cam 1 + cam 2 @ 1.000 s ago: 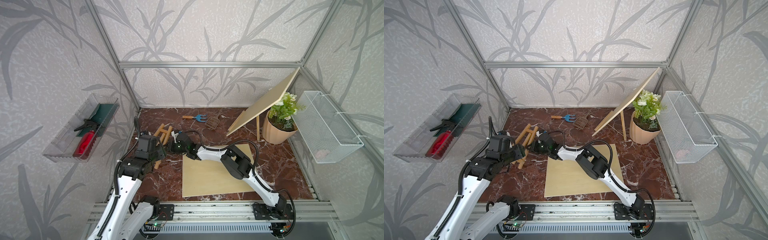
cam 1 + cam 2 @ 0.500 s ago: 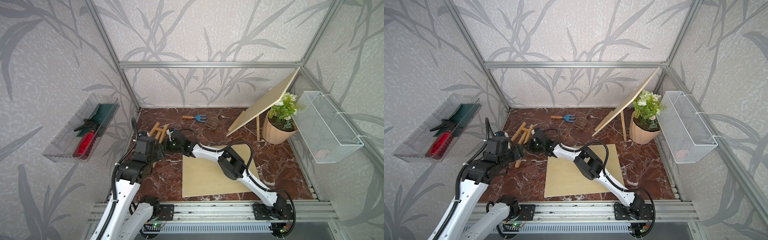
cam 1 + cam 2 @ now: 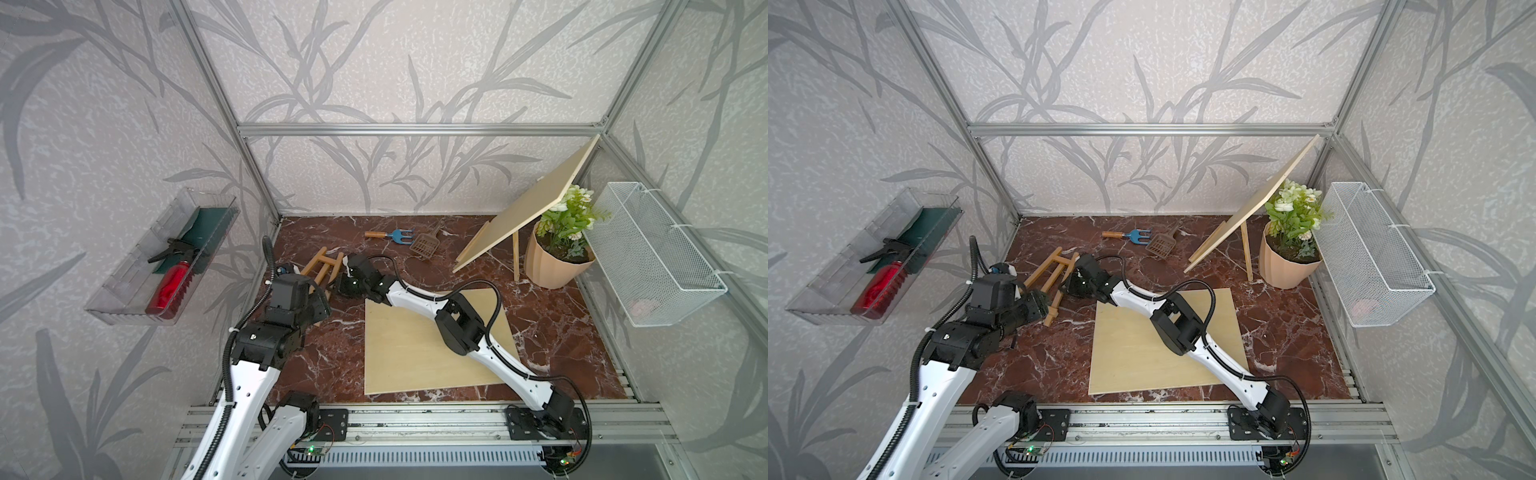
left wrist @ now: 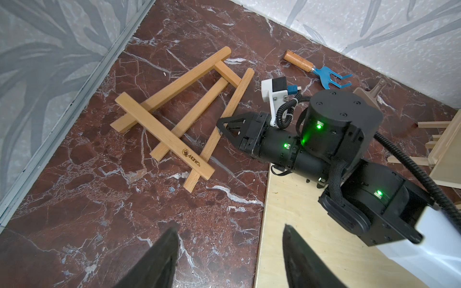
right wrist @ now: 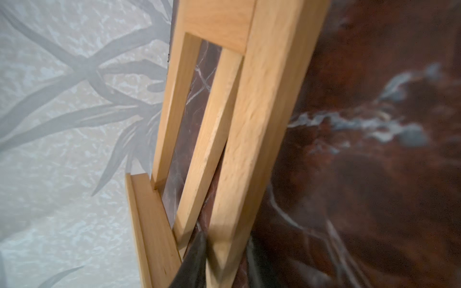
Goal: Disassemble the easel
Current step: Place the easel at the center of the board.
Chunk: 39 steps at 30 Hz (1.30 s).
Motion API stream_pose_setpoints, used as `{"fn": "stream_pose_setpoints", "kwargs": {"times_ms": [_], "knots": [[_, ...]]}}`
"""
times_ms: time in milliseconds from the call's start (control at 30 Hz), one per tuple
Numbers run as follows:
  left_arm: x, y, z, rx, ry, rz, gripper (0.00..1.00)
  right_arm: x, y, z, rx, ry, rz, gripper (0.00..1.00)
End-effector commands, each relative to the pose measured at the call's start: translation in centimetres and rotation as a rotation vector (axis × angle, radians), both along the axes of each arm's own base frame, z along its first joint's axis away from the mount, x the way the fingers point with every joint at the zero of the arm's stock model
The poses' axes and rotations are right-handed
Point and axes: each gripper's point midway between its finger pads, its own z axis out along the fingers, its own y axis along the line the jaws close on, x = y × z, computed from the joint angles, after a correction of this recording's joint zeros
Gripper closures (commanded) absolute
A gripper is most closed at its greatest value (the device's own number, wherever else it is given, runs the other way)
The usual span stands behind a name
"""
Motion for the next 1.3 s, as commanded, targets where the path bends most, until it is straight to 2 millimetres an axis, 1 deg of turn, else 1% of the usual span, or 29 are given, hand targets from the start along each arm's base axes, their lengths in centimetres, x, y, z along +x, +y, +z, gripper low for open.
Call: {"fn": "stream_pose_setpoints", "kwargs": {"times_ms": [0,67,133,233,367,433,600,700,867,900,967,1033,1100,1200,1267], "knots": [[-0.3,0.2,-0.3,-0.009,0.006,0.012,0.34,1.2,-2.3,-4.9,-0.116,0.055,-0.043,0.70],[-0.3,0.2,-0.3,-0.014,0.007,0.014,0.34,1.6,-2.1,-4.7,-0.097,0.053,-0.050,0.69],[-0.3,0.2,-0.2,-0.017,0.004,0.014,0.34,1.9,-1.5,-4.2,-0.064,0.046,-0.046,0.64],[-0.3,0.3,-0.2,-0.023,0.002,0.017,0.34,2.2,-0.6,-3.1,0.006,0.041,-0.040,0.62],[-0.3,0.3,-0.2,-0.029,0.000,0.018,0.34,2.3,0.0,-2.7,0.069,0.052,-0.048,0.62],[-0.3,0.2,-0.2,-0.031,-0.001,0.016,0.34,2.3,0.4,-2.3,0.090,0.050,-0.049,0.63],[-0.4,0.3,-0.1,-0.031,-0.004,0.020,0.34,2.0,1.2,-1.3,0.138,0.038,-0.041,0.69],[-0.4,0.4,-0.1,-0.031,-0.007,0.023,0.34,1.7,1.6,-1.1,0.153,0.020,-0.031,0.71],[-0.4,0.4,-0.1,-0.032,-0.008,0.022,0.34,0.6,2.5,-0.5,0.182,0.006,0.004,0.70],[-0.4,0.4,0.0,-0.032,-0.009,0.022,0.34,0.4,2.6,-0.4,0.178,0.001,0.015,0.66],[-0.4,0.4,-0.1,-0.032,-0.007,0.021,0.34,-0.1,2.7,0.0,0.158,-0.020,0.035,0.55],[-0.4,0.4,0.0,-0.032,-0.009,0.022,0.34,-0.4,2.5,0.3,0.121,-0.040,0.047,0.39],[-0.4,0.4,0.0,-0.031,-0.011,0.023,0.34,-0.8,2.3,1.0,0.088,-0.052,0.064,0.31],[-0.5,0.4,0.0,-0.031,-0.013,0.023,0.34,-1.5,1.5,2.2,0.014,-0.093,0.098,0.23],[-0.5,0.4,0.1,-0.032,-0.015,0.023,0.33,-1.8,0.5,2.8,-0.065,-0.128,0.102,0.19]]}}
